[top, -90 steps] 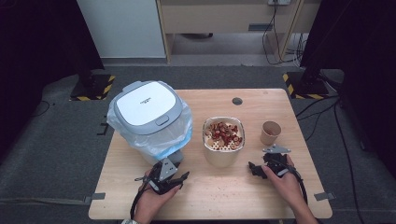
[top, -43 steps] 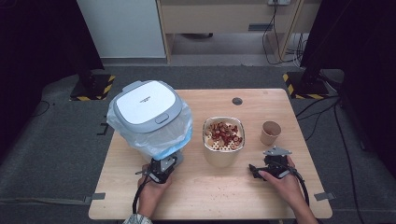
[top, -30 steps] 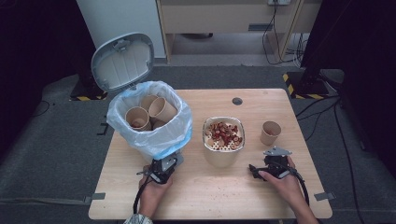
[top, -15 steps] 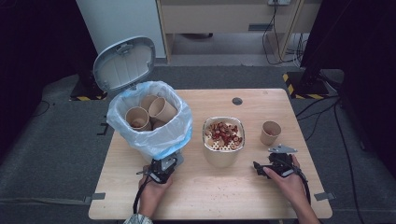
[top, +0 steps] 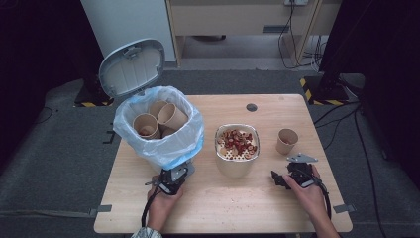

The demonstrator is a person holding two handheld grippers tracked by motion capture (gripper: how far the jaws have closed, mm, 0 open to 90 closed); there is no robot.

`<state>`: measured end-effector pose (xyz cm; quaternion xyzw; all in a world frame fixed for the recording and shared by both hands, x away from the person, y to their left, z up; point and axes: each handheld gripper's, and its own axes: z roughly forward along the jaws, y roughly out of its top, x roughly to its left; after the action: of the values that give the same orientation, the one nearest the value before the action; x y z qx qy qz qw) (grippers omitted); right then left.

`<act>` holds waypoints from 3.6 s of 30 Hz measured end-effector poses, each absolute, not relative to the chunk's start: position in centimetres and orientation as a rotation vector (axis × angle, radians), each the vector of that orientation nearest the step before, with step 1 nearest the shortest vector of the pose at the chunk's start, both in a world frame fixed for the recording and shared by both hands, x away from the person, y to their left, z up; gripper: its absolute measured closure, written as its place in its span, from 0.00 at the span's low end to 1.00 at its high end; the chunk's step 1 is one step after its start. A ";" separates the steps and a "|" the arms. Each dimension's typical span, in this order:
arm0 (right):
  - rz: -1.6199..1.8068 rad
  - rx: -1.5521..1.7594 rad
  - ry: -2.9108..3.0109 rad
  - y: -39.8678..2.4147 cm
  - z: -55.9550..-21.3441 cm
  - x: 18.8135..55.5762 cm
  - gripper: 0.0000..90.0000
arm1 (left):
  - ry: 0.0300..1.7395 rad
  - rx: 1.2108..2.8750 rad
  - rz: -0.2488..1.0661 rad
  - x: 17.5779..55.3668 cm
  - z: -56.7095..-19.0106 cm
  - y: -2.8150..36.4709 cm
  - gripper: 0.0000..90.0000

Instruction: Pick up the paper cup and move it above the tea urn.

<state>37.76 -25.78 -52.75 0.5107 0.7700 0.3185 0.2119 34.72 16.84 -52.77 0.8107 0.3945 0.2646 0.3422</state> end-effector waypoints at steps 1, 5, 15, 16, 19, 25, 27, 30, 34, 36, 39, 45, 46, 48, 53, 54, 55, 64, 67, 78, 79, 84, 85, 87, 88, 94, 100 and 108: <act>0.869 1.433 2.122 -26.0 -52.7 37.7 0.10 | 1.026 2.108 0.688 34.7 -52.8 16.8 0.99; 0.867 1.449 2.108 -26.2 -52.6 37.8 0.11 | 1.024 2.109 0.692 34.7 -52.8 16.8 0.99; 0.922 1.471 2.080 -27.8 -49.5 39.4 0.14 | 1.026 2.108 0.691 34.7 -52.8 16.8 0.99; 0.920 1.463 2.082 -28.0 -49.2 39.8 0.14 | 1.026 2.110 0.692 34.7 -52.8 16.8 0.99; 0.912 1.465 2.070 -28.3 -48.7 40.8 0.14 | 1.027 2.110 0.692 34.7 -52.8 16.8 0.99; 0.958 1.492 2.019 -29.0 -49.0 42.4 0.18 | 1.027 2.110 0.692 34.7 -52.7 16.8 0.99; 0.988 1.491 2.004 -29.1 -49.4 43.0 0.19 | 1.028 2.108 0.689 34.7 -52.8 16.8 0.99; 1.010 1.471 1.986 -29.1 -49.9 43.6 0.21 | 1.027 2.108 0.689 34.7 -52.8 16.8 0.99; 1.040 1.478 1.959 -28.9 -50.6 44.3 0.24 | 1.027 2.108 0.688 34.7 -52.8 16.8 0.99; 1.047 1.472 1.951 -28.7 -50.9 44.7 0.24 | 1.027 2.107 0.688 34.7 -52.8 16.8 0.99; 1.061 1.467 1.939 -28.6 -51.4 45.1 0.26 | 1.029 2.105 0.686 34.7 -52.8 16.8 0.99; 1.085 1.436 1.915 -28.2 -52.2 45.8 0.29 | 1.028 2.107 0.688 34.7 -52.8 16.8 0.99; 1.085 1.421 1.911 -28.1 -52.3 45.9 0.31 | 1.029 2.106 0.688 34.7 -52.8 16.8 0.99; 1.088 1.422 1.909 -28.1 -52.3 45.9 0.31 | 1.027 2.108 0.689 34.7 -52.8 16.8 0.99; 1.083 1.396 1.921 -28.1 -52.2 45.9 0.35 | 1.028 2.106 0.687 34.7 -52.8 16.8 0.99; 1.086 1.381 1.927 -28.1 -52.1 45.8 0.35 | 1.028 2.106 0.687 34.7 -52.8 16.8 0.99; 1.094 1.371 1.933 -28.1 -51.9 45.7 0.35 | 1.028 2.106 0.686 34.7 -52.8 16.8 0.99; 1.106 1.255 1.990 -28.1 -48.9 45.2 0.36 | 1.028 2.105 0.687 34.7 -52.8 16.8 0.99; 1.109 1.203 2.011 -27.9 -47.5 45.1 0.36 | 1.029 2.104 0.685 34.7 -52.8 16.8 0.99; 1.125 1.139 2.045 -27.5 -44.1 45.3 0.36 | 1.033 2.100 0.676 34.8 -52.8 16.9 0.99; 1.121 1.138 2.051 -27.5 -43.8 45.3 0.36 | 1.032 2.101 0.677 34.8 -52.8 16.9 0.99; 1.115 1.129 2.052 -27.6 -43.1 45.5 0.36 | 1.030 2.102 0.678 34.8 -52.8 16.9 0.99; 1.110 1.119 2.051 -27.5 -43.0 45.5 0.36 | 1.030 2.104 0.679 34.8 -52.8 16.9 0.99; 1.105 1.106 2.051 -27.4 -42.4 45.5 0.36 | 1.029 2.104 0.682 34.8 -52.8 16.8 0.99; 1.105 1.106 2.051 -27.4 -42.4 45.5 0.36 | 1.028 2.105 0.684 34.8 -52.8 16.8 0.99; 1.078 1.040 2.059 -27.0 -40.5 45.6 0.36 | 1.028 2.108 0.686 34.8 -52.7 16.8 0.99; 1.058 0.996 2.068 -26.5 -39.1 46.0 0.36 | 1.026 2.109 0.686 34.8 -52.7 16.8 0.99; 1.051 0.942 2.076 -25.4 -37.5 46.0 0.36 | 1.025 2.111 0.688 34.8 -52.7 16.8 0.99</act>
<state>46.03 -25.38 -37.45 0.3568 0.7862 0.3980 0.3103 34.76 16.79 -52.74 0.8114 0.3941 0.2644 0.3411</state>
